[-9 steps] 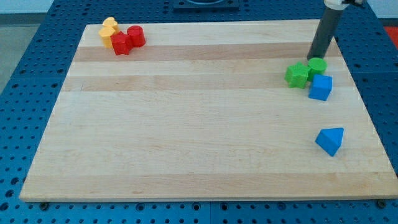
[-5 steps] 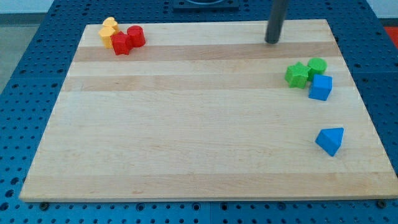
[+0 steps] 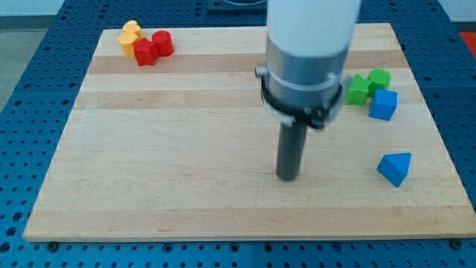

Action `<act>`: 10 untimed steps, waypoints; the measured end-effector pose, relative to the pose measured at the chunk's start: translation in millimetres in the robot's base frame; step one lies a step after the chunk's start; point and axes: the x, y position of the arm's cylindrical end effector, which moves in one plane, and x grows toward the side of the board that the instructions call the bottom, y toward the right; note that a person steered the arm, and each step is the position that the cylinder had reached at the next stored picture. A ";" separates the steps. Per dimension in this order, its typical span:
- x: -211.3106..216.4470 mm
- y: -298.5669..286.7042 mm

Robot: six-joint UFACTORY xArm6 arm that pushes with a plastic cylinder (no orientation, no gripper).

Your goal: Move the blue triangle into the green star

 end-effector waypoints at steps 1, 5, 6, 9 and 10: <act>43.1 33.5; 24.9 144.1; 9.6 156.2; -31.2 158.5; -45.5 158.5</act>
